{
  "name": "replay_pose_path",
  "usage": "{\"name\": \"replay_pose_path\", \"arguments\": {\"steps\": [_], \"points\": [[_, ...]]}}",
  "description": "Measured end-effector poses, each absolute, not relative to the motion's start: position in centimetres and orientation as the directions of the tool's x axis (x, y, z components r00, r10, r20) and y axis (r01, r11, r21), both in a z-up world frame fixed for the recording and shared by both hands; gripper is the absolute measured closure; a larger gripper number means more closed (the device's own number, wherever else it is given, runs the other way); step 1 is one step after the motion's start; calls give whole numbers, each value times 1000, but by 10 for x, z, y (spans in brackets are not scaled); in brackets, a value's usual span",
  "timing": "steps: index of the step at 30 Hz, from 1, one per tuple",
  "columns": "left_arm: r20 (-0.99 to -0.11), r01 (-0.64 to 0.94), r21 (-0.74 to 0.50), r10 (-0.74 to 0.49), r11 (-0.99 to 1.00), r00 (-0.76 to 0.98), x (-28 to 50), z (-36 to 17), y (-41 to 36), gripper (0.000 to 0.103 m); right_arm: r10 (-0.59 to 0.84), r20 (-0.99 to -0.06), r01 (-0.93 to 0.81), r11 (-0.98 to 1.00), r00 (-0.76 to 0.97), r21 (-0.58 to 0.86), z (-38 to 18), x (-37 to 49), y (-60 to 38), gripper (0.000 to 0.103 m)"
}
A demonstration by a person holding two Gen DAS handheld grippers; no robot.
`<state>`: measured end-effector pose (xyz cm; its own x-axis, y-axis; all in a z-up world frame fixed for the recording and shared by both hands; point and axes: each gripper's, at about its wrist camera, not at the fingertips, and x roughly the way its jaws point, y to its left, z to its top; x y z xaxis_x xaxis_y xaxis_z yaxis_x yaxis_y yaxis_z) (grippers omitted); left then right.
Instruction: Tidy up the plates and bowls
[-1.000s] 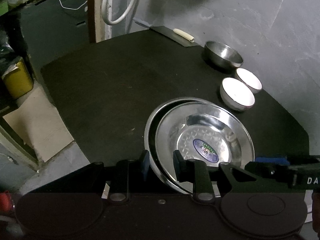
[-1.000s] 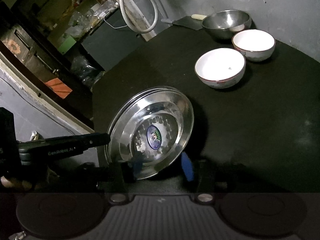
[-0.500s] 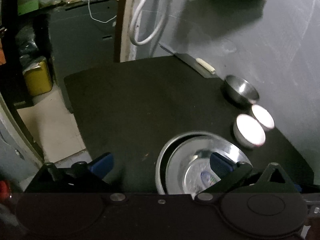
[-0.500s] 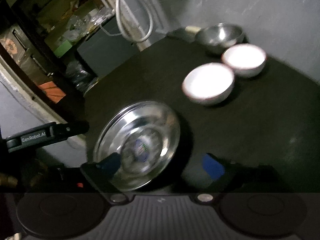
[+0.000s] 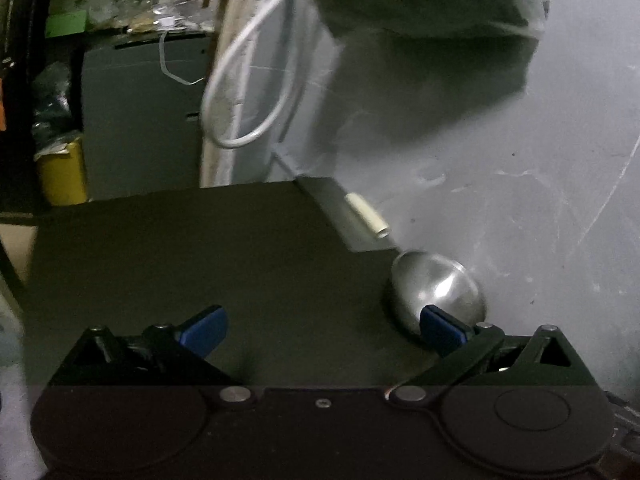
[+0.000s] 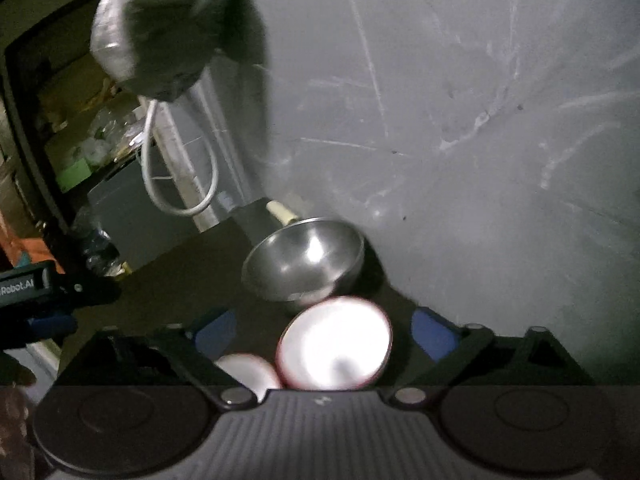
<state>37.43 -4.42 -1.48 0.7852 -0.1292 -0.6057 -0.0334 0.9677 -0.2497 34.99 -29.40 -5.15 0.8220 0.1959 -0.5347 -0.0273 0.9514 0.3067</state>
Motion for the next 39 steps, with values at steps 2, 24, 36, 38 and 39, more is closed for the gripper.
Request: {"name": "replay_pose_path", "arguments": {"steps": [2,24,36,38,39], "points": [[-615,-45,-239,-115,970,780,392,-20,-62,1,222,-534,-43,944,816,326,-58,370,-301,10],[-709,-69,-338,-206,938,674,483,-84,-101,18,300,-586,-59,917,753,394,-98,450,-303,48],[-685,26,-295,-231,955,691,475,-78,-109,83,352,-540,-119,900,765,418,-94,444,-308,68],[-655,43,-301,-239,953,717,464,-66,-104,82,373,-500,-151,891,782,427,-86,436,-312,69],[-641,48,-303,-241,952,729,456,-59,-101,82,388,-478,-172,884,788,434,-80,431,-313,69]]}}
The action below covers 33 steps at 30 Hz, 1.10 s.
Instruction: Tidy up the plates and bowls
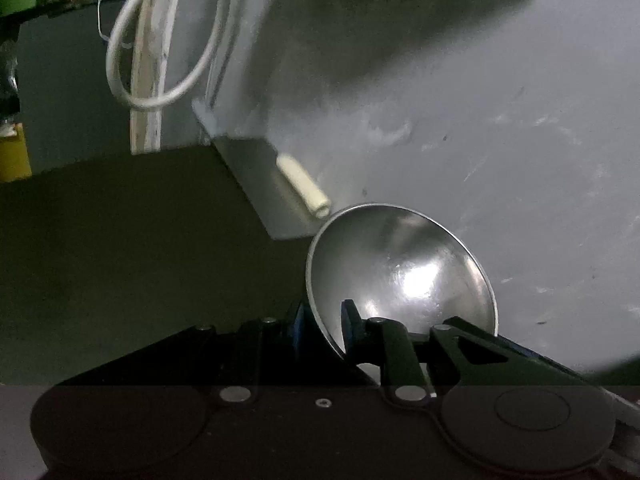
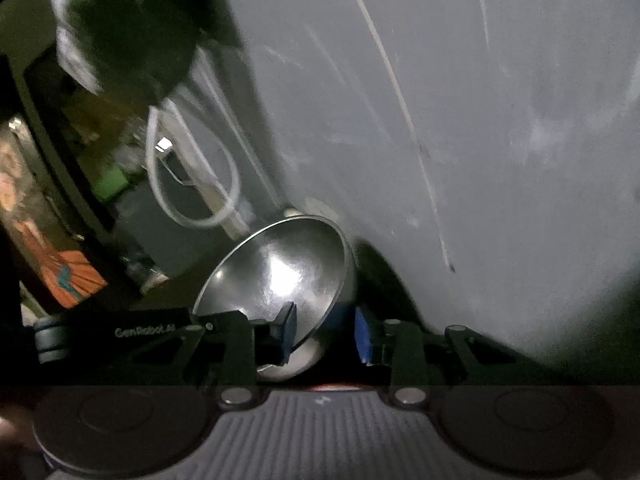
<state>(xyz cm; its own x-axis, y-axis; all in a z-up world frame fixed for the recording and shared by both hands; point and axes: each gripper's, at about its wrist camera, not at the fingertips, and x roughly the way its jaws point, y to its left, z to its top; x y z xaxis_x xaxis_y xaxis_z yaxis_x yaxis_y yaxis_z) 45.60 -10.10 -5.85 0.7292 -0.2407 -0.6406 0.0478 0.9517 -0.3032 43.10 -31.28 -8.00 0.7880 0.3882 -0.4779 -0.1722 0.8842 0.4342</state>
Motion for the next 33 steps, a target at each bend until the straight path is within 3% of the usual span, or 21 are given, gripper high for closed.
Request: {"name": "replay_pose_path", "arguments": {"steps": [9,17,33], "points": [[-552,104,-261,-237,960,800,357,5,-91,83,459,-391,-289,860,798,421,-27,346,-309,71],[-628,82,-303,-263,949,733,242,16,-74,82,530,-458,-345,835,714,428,-12,245,-303,71],[-795,-52,-295,-215,954,567,78,-35,-54,82,596,-639,-360,803,486,475,-51,89,-288,71]]}}
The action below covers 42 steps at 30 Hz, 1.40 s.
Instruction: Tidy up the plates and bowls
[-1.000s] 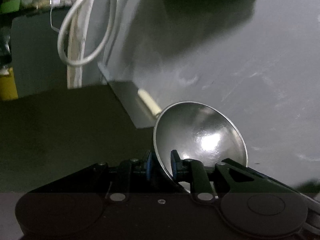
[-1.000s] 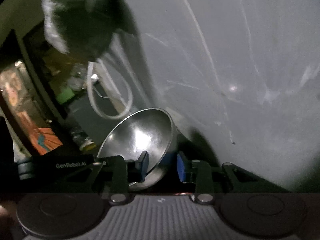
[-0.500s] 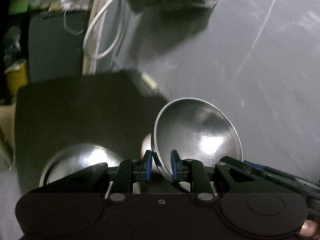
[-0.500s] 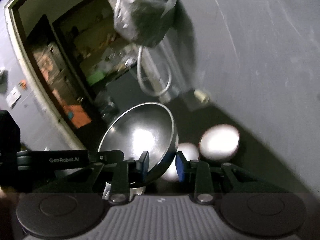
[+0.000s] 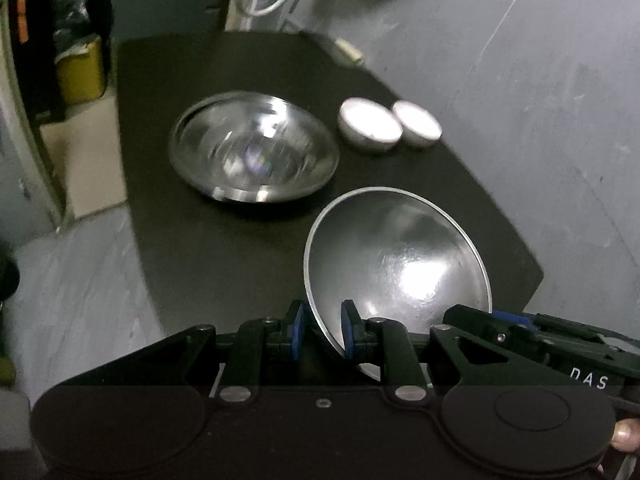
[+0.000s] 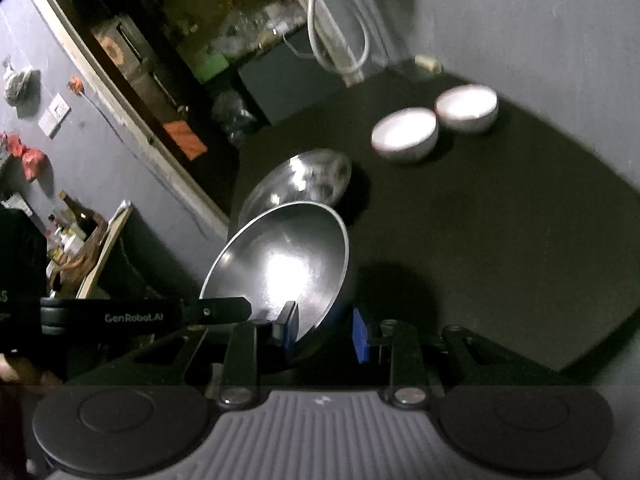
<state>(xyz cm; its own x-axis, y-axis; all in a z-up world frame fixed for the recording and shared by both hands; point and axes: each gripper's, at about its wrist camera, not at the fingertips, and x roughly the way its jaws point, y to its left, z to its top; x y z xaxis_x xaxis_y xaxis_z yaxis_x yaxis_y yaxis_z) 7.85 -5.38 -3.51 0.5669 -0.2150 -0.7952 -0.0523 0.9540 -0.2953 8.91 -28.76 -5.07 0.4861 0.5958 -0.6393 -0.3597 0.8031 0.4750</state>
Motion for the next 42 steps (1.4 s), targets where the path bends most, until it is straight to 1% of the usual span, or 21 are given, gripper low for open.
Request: {"name": "replay_pose_path", "arguments": {"steps": [4,14,35,36,38,39,41,42], "points": [[-829,-94,-273,-185,957,528,64,-45,-51,82,596,-670,-360,802,442,476,-62,81,-279,71],[-874,-135,-197,-112,971,473,57,-53,-50,82,583,-698,-383,808,415,447,-66,83,-261,71],[-882,-149,-195,-106,969,459,67,-61,-54,82,583,-703,-381,808,407,449,-74,92,-262,71],[-881,-148,-195,-106,970,462,66,-60,-54,80,582,-704,-380,809,408,448,-74,92,-262,70],[-879,-150,-190,-101,970,465,64,-59,-53,65,581,-702,-380,810,412,447,-74,92,-263,66],[-879,-153,-186,-95,970,467,63,-57,-52,61,581,-699,-380,810,417,447,-73,91,-264,65],[-877,-162,-178,-82,971,474,60,-52,-50,48,580,-693,-381,811,428,444,-70,90,-266,64],[-873,-167,-174,-74,970,482,57,-49,-48,45,579,-690,-380,812,434,443,-68,89,-268,62]]}}
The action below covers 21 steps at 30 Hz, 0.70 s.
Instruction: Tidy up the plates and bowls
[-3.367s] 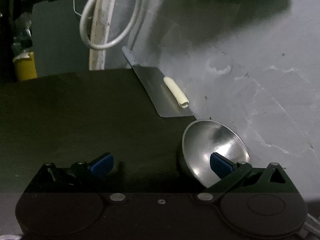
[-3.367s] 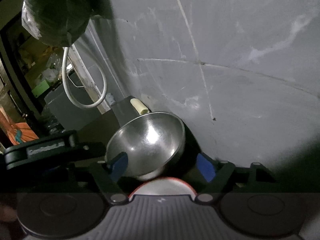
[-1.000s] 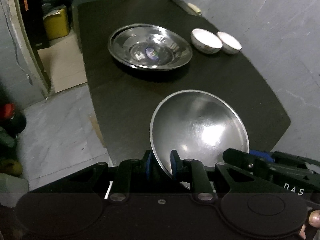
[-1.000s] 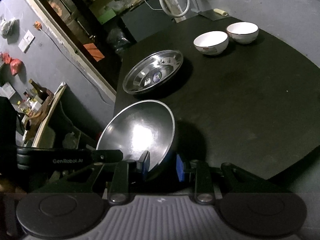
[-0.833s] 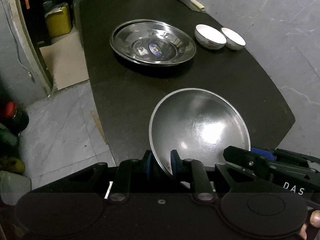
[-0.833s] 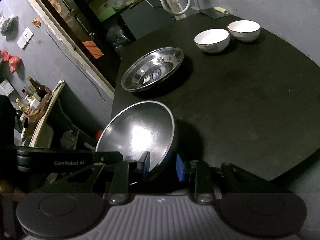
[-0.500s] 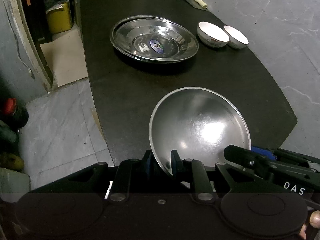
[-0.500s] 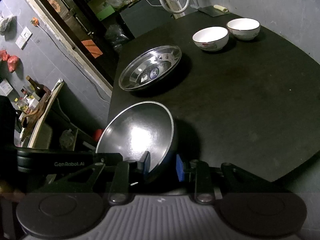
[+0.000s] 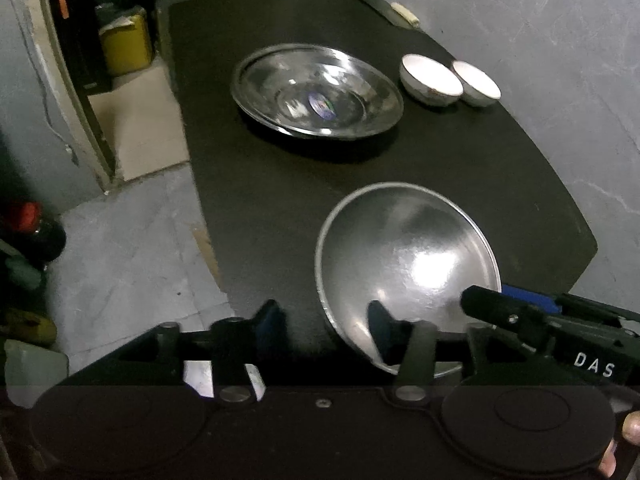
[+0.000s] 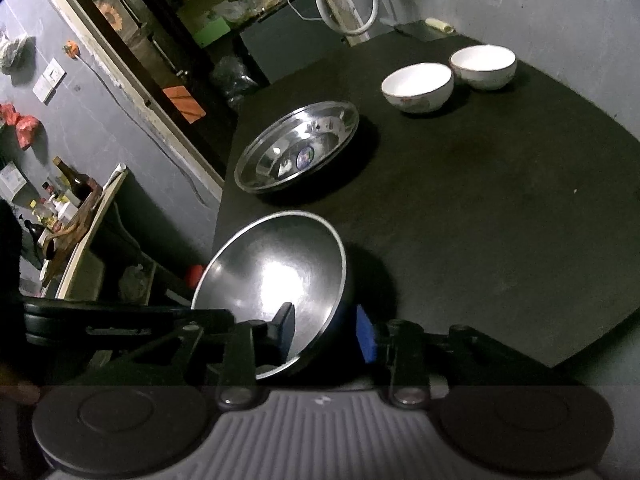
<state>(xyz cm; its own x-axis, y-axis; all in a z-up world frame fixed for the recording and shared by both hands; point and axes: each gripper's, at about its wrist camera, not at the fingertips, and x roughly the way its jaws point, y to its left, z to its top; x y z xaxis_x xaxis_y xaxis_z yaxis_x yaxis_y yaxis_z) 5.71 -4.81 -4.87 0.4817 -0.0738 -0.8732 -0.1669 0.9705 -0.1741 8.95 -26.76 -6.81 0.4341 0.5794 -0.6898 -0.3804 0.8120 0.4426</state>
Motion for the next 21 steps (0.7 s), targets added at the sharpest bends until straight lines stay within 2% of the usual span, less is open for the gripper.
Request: {"name": "replay_pose_path", "arguments": {"steps": [4,6,8,11,14,21], "points": [[-851,-185,-161,-41,970,524,48,-33,-40,25,570,-675,-366,820,468,440,-61,87,-275,49],[-835,-192,-158,-28,969,550,46,-26,-36,15,563,-667,-356,826,488,436,-55,87,-278,29],[-817,-209,-156,-7,966,576,45,-19,-33,1,543,-651,-337,839,530,426,-48,85,-283,14],[-807,-248,-158,19,956,590,49,-13,-27,1,525,-621,-315,850,583,422,-38,85,-291,2],[-810,-262,-176,12,949,587,56,-10,-21,1,509,-598,-294,856,620,425,-30,90,-297,0],[-753,-249,-165,41,954,656,79,3,-17,1,461,-592,-253,880,661,402,-27,104,-303,0]]}}
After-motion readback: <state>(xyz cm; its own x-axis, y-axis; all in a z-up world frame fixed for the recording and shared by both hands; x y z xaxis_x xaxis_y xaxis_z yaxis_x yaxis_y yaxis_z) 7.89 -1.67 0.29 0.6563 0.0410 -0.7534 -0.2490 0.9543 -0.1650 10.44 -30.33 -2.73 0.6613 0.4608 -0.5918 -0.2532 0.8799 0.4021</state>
